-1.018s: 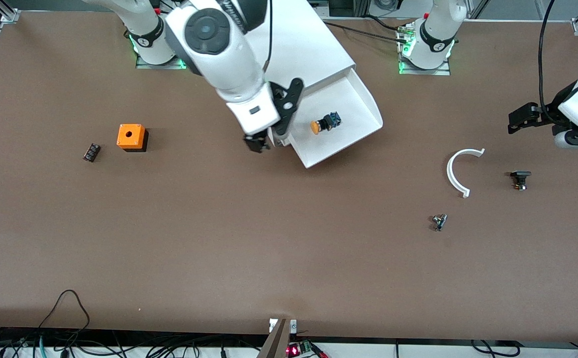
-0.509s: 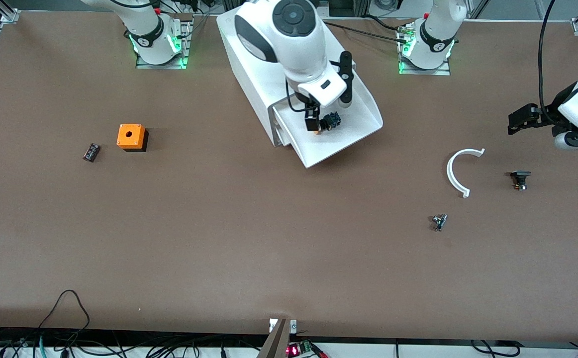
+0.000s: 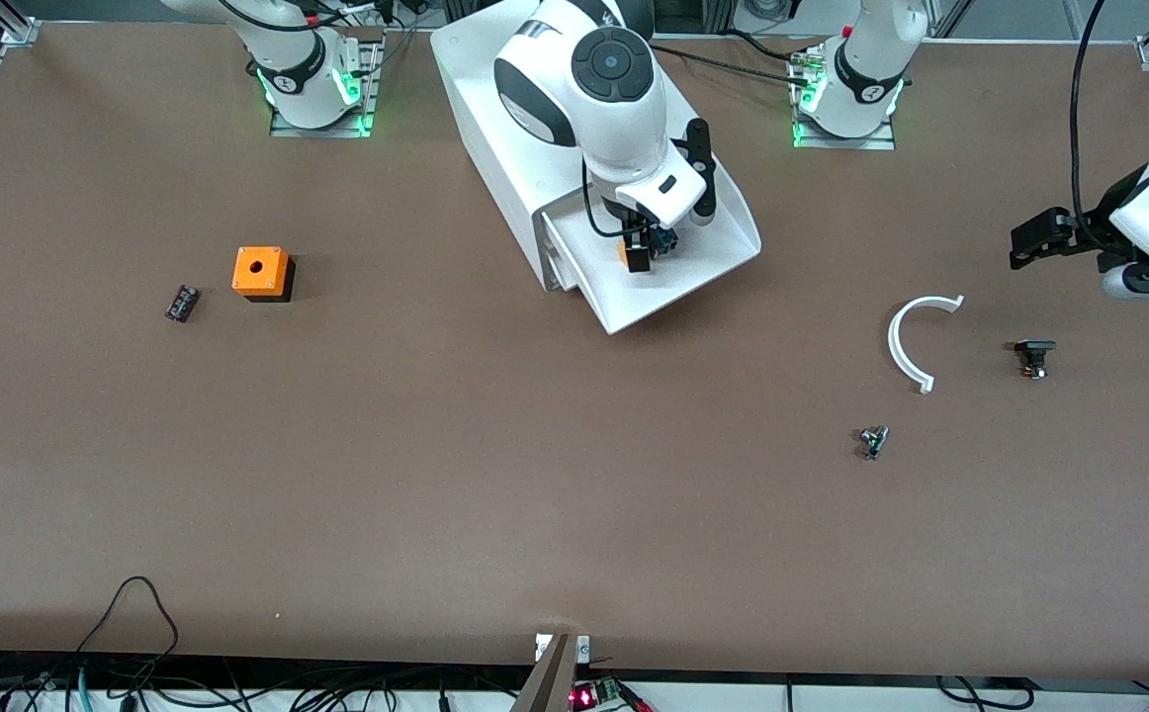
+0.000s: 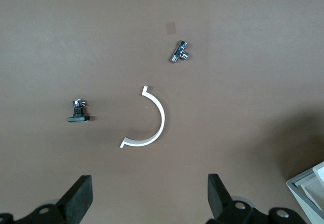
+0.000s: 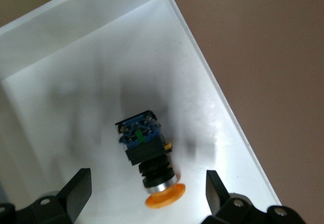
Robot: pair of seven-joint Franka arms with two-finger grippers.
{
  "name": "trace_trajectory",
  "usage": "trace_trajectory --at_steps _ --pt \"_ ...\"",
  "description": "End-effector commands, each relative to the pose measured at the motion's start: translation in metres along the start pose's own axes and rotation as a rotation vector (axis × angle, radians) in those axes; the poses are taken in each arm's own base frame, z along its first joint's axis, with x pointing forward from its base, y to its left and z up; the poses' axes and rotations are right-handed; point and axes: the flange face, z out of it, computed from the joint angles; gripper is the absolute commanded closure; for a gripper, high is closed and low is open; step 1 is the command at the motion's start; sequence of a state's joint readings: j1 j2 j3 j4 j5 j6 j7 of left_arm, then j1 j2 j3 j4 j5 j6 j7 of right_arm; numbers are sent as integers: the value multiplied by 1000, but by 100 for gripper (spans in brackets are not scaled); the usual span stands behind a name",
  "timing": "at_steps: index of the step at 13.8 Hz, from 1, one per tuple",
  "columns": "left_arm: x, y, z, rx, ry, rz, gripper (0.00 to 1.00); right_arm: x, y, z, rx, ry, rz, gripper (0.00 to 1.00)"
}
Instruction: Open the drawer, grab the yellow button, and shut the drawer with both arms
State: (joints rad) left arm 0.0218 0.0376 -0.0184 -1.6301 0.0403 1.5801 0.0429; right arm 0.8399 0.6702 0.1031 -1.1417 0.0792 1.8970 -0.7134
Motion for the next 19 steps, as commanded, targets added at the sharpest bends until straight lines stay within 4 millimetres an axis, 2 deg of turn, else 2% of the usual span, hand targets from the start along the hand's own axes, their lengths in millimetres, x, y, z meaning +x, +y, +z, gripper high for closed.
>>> trace_trajectory --at_steps 1,4,8,9,12,15,17,19 --pt "5 2 -7 21 6 -7 0 12 2 13 -45 -5 -28 0" --pt "5 1 -8 23 7 -5 0 17 -6 24 -38 -32 -49 0" --pt "6 1 -7 26 6 -7 0 25 -19 29 -34 -47 -74 1" --pt "6 1 -7 29 6 -7 0 25 -20 29 -46 -59 -94 7" --pt "6 1 -6 27 6 -7 0 29 -26 37 -55 -81 -131 39" --pt "6 2 -6 21 6 -7 0 29 -25 37 -63 -89 -147 59" --pt "6 3 -6 20 6 -7 0 29 -24 31 -68 -81 -145 64" --pt "9 3 -5 20 17 -5 0 27 -22 9 -84 -58 -138 68"
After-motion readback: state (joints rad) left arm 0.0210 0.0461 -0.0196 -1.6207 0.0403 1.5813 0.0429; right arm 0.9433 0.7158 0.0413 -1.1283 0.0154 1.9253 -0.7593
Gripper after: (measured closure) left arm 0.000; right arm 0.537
